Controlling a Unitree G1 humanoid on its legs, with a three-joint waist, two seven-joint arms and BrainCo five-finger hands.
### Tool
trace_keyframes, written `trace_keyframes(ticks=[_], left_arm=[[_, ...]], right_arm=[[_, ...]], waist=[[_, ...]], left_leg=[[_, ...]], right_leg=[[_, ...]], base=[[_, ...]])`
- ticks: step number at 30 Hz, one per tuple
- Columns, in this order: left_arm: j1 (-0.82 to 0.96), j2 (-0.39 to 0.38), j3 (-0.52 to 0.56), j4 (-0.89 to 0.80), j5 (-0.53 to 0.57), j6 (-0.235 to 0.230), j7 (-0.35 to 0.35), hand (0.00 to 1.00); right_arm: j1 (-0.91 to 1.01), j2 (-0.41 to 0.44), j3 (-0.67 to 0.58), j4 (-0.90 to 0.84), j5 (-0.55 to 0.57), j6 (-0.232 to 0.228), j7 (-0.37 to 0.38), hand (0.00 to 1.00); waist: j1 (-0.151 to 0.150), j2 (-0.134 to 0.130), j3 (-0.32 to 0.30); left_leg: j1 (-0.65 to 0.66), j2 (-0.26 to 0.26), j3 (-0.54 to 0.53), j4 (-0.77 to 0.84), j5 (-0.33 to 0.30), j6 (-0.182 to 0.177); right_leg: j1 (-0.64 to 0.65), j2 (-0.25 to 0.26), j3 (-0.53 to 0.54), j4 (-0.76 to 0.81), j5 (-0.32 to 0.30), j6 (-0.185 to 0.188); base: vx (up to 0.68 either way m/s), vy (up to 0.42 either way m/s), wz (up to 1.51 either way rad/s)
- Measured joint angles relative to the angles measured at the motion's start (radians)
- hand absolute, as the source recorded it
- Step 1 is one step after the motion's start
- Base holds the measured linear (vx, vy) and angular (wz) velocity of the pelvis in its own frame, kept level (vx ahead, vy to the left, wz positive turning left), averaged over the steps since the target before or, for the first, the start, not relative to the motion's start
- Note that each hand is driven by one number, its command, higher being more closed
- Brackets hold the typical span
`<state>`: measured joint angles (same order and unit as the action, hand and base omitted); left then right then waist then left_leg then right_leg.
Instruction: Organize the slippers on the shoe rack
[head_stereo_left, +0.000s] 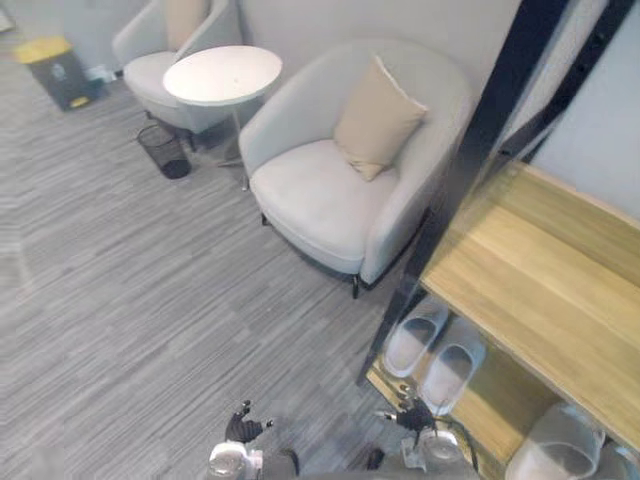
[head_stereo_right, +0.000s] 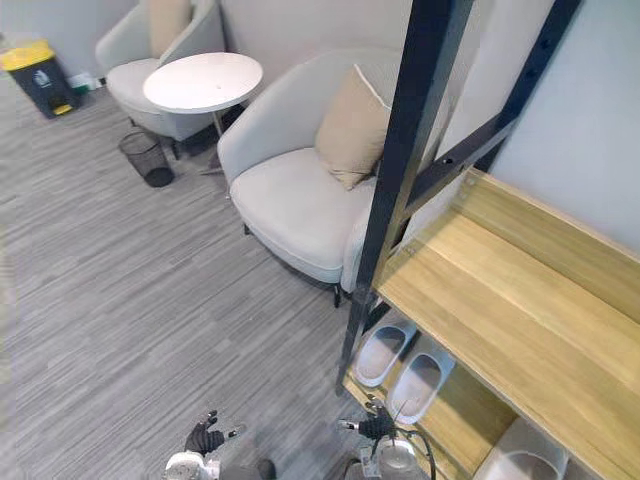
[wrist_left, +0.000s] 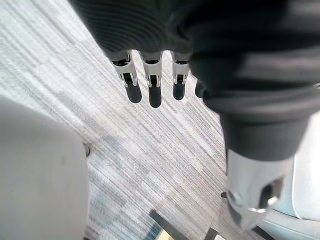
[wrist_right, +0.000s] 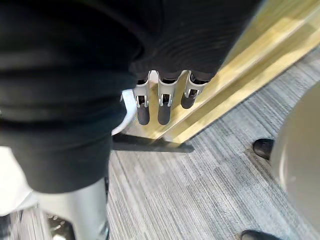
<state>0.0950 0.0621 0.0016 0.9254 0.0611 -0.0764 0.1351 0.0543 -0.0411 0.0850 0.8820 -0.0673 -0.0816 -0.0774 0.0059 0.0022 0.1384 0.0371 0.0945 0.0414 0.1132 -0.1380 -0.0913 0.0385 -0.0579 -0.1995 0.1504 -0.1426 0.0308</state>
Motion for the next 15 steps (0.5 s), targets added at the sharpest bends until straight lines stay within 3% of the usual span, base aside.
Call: trace_keyframes(ticks=[2,3,10,15], left_arm=[[-0.003,0.007,0.0,0.001,0.006,0.001,0.001,0.0],[-0.004,0.007,-0.001,0.003,0.006,0.001,0.001,0.0],[-0.011,0.014,-0.022,0.022,0.015,0.001,0.018,0.0],[-0.029,0.01,-0.039,0.039,0.013,0.001,0.019,0.0]], right_arm=[[0.003,0.005,0.017,0.0,0.0,0.0,0.001,0.0],[0.004,0.003,0.017,0.0,0.0,0.0,0.001,0.0],[0.024,0.003,0.053,-0.001,0.001,-0.001,0.018,0.0],[0.019,0.002,0.079,-0.005,0.002,-0.004,0.021,0.0]], waist=[[0.001,-0.031,-0.012],[0.001,-0.034,-0.012],[-0.002,-0.045,-0.021],[-0.003,-0.047,-0.02]], left_leg=[[0.011,0.003,0.0,-0.03,0.022,-0.007],[0.019,0.004,0.0,-0.033,0.023,-0.006],[0.032,-0.02,-0.012,-0.045,0.048,0.013],[0.028,-0.056,-0.113,-0.143,0.142,0.025]], right_leg=[[0.013,0.009,-0.005,-0.02,0.008,-0.006],[0.021,0.01,-0.005,-0.027,0.015,-0.004],[0.065,-0.002,-0.003,-0.09,0.057,0.004],[0.066,-0.033,-0.099,-0.086,0.031,0.016]], base=[[0.02,-0.05,0.07],[0.02,0.001,0.05],[-0.07,0.049,0.05],[-0.15,-0.002,0.62]])
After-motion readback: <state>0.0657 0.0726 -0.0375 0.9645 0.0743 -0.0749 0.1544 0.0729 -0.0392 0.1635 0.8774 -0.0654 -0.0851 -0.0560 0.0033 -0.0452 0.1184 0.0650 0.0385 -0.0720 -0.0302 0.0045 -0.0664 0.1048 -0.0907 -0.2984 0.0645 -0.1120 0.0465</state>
